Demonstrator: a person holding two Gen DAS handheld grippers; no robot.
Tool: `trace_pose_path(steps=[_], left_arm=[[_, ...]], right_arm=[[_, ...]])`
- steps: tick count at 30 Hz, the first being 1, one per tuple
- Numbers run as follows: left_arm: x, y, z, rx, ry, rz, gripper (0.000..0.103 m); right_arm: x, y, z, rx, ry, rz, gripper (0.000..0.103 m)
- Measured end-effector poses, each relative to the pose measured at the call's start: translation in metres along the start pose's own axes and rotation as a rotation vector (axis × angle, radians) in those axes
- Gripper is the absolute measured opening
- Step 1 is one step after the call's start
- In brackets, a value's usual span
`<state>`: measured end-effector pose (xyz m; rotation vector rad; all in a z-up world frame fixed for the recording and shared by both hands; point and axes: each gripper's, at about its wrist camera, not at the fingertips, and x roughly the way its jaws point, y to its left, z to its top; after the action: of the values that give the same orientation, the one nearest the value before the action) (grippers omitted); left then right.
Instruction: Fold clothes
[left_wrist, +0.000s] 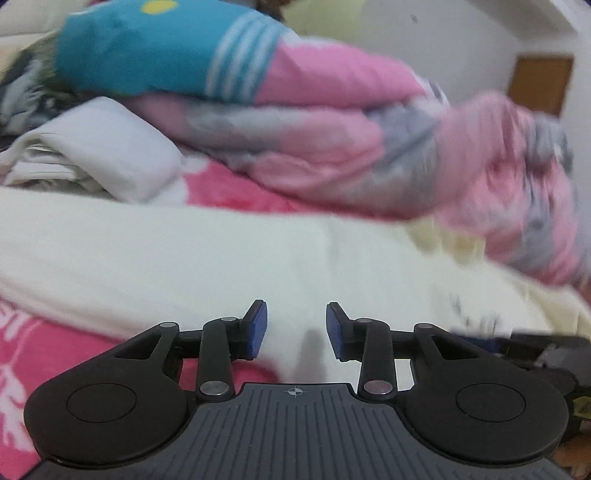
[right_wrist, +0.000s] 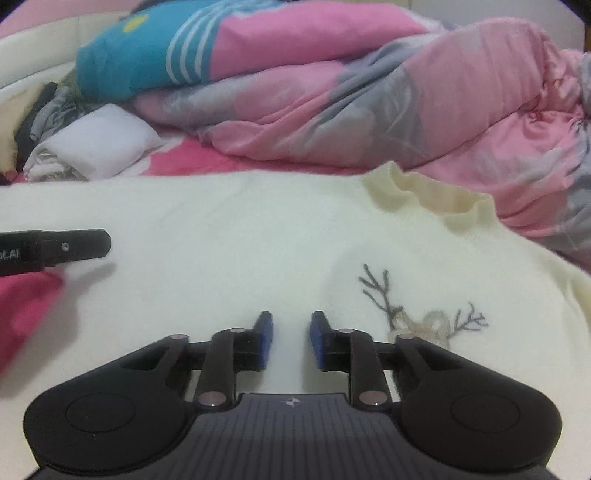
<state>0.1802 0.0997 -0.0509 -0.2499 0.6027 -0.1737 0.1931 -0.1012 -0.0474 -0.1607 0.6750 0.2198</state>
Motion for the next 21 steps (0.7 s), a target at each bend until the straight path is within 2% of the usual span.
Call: trace_pose_path(steps=[2,8,21], left_arm=[[0.003,-0.001,-0.001,0.02,0.014,0.003,0.04],[0.005,-0.009,-0.005,0.098,0.026,0.018,0.053],[0.007,-0.011,-0.005,0.112,0.035,0.019,0.057]], right_arm=[[-0.001,-0.003,-0.006,0.024,-0.032,0.005,0.032],[0.001,-0.01,-0.007,0.061,-0.033,0.016,0.04],[0.003,-0.017,-0.009,0.096,-0.039,0.039,0.042]])
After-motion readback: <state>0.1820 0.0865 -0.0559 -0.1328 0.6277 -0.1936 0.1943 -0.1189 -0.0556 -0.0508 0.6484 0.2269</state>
